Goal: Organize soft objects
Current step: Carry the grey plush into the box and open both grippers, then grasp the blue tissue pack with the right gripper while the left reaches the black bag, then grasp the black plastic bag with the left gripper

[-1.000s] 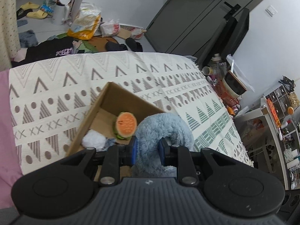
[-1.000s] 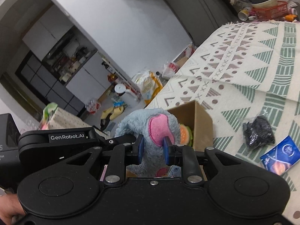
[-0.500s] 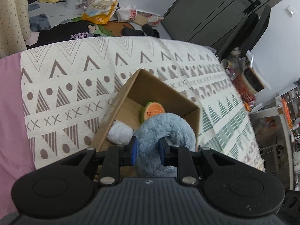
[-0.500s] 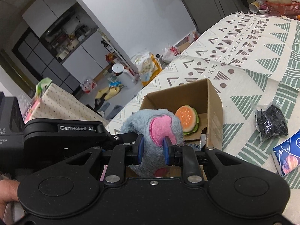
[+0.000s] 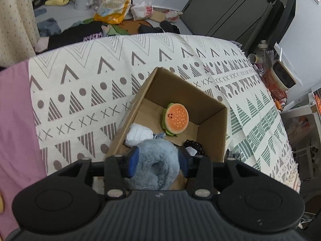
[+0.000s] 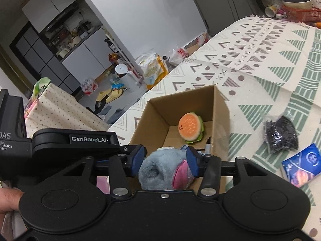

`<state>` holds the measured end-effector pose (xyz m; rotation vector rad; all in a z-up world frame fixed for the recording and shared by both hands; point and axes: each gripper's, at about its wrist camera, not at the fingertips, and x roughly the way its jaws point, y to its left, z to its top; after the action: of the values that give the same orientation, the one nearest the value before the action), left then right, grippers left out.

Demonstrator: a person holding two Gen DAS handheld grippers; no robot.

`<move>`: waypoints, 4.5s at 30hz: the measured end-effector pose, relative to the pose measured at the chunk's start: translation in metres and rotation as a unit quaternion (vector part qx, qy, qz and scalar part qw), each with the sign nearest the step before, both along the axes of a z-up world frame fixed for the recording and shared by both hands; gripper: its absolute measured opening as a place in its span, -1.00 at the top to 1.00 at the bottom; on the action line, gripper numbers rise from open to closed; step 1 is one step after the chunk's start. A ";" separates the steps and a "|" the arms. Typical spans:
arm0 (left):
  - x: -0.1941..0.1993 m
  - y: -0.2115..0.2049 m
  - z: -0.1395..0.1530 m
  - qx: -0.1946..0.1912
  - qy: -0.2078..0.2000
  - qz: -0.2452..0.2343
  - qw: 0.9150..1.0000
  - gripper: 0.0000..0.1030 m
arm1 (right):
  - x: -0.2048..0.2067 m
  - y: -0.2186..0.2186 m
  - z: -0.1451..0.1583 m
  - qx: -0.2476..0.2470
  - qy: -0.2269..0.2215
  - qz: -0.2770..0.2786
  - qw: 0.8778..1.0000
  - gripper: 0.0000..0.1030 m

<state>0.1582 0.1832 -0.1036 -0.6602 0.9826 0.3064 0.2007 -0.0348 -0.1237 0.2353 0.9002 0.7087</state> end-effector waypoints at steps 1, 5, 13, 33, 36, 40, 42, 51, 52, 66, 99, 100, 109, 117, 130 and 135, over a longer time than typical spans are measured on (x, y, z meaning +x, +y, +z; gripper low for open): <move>0.000 -0.002 0.002 0.009 -0.001 -0.001 1.000 -0.01 | 0.001 -0.003 0.003 0.000 -0.002 -0.002 1.000 0.00; 0.000 -0.010 0.012 0.039 -0.006 -0.005 0.999 -0.25 | 0.001 -0.015 0.013 -0.001 -0.015 -0.012 1.000 -0.14; -0.005 -0.023 0.027 0.065 -0.010 -0.003 0.998 -0.36 | 0.009 -0.043 0.018 -0.028 -0.013 -0.050 0.998 -0.30; -0.004 -0.077 0.051 0.102 -0.029 -0.046 0.993 -0.37 | 0.028 -0.137 0.035 -0.007 0.025 -0.151 0.988 -0.77; 0.000 -0.088 0.052 0.106 -0.030 -0.049 0.993 -0.37 | 0.030 -0.144 0.029 -0.009 0.039 -0.158 0.987 -0.79; 0.006 -0.106 0.054 0.113 -0.028 -0.055 0.992 -0.37 | 0.035 -0.158 0.013 0.015 0.086 -0.187 0.978 -0.79; 0.009 -0.115 0.055 0.116 -0.031 -0.057 0.991 -0.37 | 0.037 -0.165 0.005 0.027 0.108 -0.200 0.973 -0.79; 0.031 -0.152 0.044 0.118 -0.023 -0.080 0.990 -0.37 | 0.042 -0.183 -0.017 0.029 0.149 -0.235 0.960 -0.79; 0.033 -0.156 0.043 0.118 -0.022 -0.083 0.989 -0.37 | 0.042 -0.184 -0.017 0.025 0.147 -0.239 0.959 -0.81; 0.064 -0.178 0.018 0.114 -0.011 -0.104 0.988 -0.36 | 0.057 -0.206 -0.043 0.054 0.202 -0.266 0.941 -0.87; 0.136 -0.191 -0.067 0.077 0.045 -0.098 0.991 -0.21 | 0.094 -0.184 -0.125 0.079 0.311 -0.299 0.899 0.09; 0.138 -0.191 -0.071 0.078 0.053 -0.095 0.991 -0.21 | 0.095 -0.187 -0.127 0.081 0.313 -0.302 0.897 0.26; 0.144 -0.185 -0.089 0.043 0.063 -0.071 0.995 -0.21 | 0.099 -0.195 -0.117 0.063 0.256 -0.322 0.909 0.54; 0.135 -0.189 -0.081 0.013 0.038 -0.064 0.997 0.32 | 0.091 -0.207 -0.100 0.050 0.208 -0.337 0.917 0.58; 0.103 -0.179 -0.026 0.043 -0.018 -0.054 0.997 0.34 | 0.068 -0.199 -0.065 0.047 0.127 -0.316 0.939 0.58; 0.087 -0.171 -0.009 0.051 -0.036 -0.050 0.997 0.34 | 0.060 -0.194 -0.052 0.055 0.106 -0.306 0.945 0.58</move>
<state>0.2452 0.0119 -0.1130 -0.5227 0.9221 0.2412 0.2606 -0.2291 -0.1753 0.6681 0.9252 0.1540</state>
